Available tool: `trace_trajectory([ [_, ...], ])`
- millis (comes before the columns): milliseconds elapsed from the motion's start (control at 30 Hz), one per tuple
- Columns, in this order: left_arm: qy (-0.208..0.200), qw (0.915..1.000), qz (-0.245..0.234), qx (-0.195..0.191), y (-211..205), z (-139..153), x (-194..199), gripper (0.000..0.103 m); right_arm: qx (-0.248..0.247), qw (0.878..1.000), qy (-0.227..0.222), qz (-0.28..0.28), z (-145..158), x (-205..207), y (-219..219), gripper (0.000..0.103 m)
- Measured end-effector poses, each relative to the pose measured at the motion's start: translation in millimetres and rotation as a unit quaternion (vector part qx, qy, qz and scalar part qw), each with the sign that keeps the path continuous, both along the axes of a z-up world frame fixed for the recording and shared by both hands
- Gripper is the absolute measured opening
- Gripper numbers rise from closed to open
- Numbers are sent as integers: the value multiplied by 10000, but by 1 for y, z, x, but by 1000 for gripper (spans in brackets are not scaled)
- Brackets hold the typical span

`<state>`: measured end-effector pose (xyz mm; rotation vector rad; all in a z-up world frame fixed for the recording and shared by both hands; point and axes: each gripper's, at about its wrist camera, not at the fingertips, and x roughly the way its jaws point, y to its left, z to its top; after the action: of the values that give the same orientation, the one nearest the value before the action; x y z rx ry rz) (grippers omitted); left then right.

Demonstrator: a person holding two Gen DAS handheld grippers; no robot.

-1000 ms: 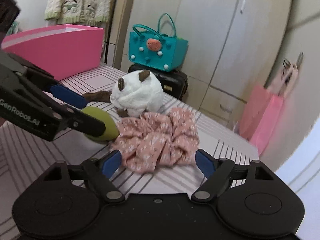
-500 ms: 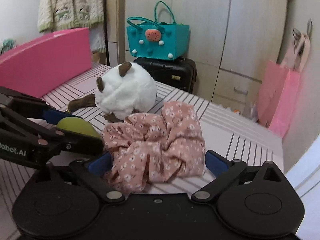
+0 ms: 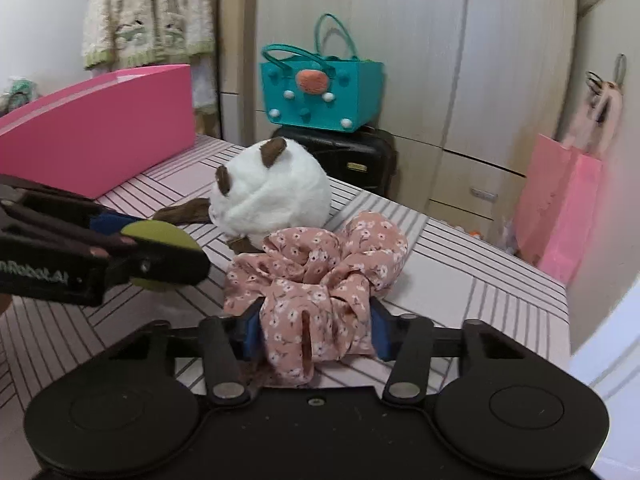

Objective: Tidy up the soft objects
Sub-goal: 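Move the left tool to the green sponge while the right tool approaches the pink scrunchie, then grasp the green sponge with the left tool while the right tool grasps the scrunchie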

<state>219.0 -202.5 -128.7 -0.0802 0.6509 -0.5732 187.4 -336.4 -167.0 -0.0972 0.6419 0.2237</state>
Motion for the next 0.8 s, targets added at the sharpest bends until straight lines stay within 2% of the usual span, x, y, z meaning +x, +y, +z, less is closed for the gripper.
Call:
trace_trajectory([
  [33, -7, 10000, 9, 2, 1, 0, -1, 43, 110, 9998, 40, -141, 0, -2, 1, 45],
  [100, -45, 10000, 24, 25, 4, 1, -3, 43, 343, 9988, 104, -347, 0, -6, 2, 30],
  [200, -6, 10000, 44, -35, 11, 2, -5, 43, 432, 9971, 91, -613, 1, -17, 9, 22],
  [400, 99, 9999, 23, -52, 23, 4, -11, 43, 1126, 9852, -159, -1285, 5, -50, 17, 20],
  [567, 163, 9998, -70, 70, 31, 6, -23, 43, 1830, 9710, -200, -1525, 6, -74, 26, 21],
  [633, 275, 9995, -154, 63, 36, 5, -28, 43, 1883, 9696, -95, -1560, 4, -80, 32, 21],
  [800, 407, 9986, -330, 73, 46, 7, -43, 43, 1627, 9738, 108, -1587, 3, -95, 43, 21],
])
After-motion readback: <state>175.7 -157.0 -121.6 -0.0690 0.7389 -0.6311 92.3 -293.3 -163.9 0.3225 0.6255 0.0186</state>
